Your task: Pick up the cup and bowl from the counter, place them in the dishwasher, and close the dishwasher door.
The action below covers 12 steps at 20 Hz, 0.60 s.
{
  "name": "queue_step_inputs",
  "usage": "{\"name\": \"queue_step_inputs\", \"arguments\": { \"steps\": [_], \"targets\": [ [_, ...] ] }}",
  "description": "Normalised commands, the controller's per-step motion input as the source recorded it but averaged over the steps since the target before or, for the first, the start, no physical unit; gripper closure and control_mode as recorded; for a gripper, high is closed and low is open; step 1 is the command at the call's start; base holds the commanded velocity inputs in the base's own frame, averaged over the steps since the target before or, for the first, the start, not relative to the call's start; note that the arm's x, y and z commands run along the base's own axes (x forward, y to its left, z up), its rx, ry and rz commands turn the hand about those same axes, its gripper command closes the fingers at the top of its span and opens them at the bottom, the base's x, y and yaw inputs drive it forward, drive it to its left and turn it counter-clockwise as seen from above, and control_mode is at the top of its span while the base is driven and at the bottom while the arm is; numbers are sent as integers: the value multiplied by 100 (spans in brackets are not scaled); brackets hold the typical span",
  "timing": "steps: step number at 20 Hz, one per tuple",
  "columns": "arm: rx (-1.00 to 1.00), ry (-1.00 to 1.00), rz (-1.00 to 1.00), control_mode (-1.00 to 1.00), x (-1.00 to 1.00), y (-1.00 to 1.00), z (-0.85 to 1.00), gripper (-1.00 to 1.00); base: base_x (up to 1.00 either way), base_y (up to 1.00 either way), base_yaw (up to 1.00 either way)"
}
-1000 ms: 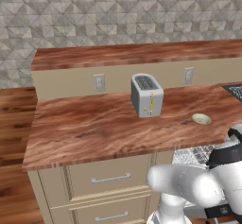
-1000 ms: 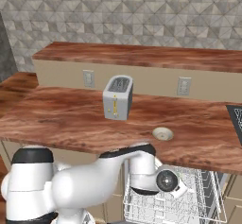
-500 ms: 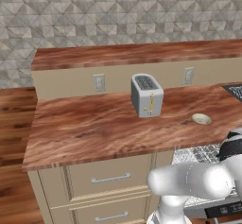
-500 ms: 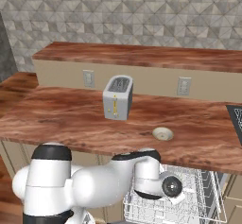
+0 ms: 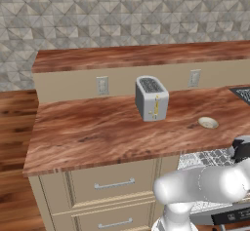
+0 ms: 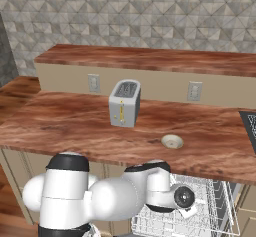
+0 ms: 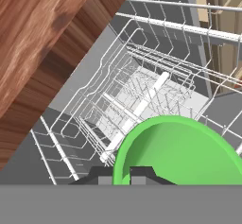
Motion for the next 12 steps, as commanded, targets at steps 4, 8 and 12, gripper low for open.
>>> {"name": "queue_step_inputs", "arguments": {
  "steps": [4, 8, 12],
  "targets": [
    [0, 5, -2, -100, 24, 0, -42, 100, 0, 0, 0],
    [0, 4, -2, -100, 21, 0, -41, 100, 0, 0, 0],
    [0, 3, -2, -100, 20, 0, -35, 100, 0, 0, 0]
  ]
}}
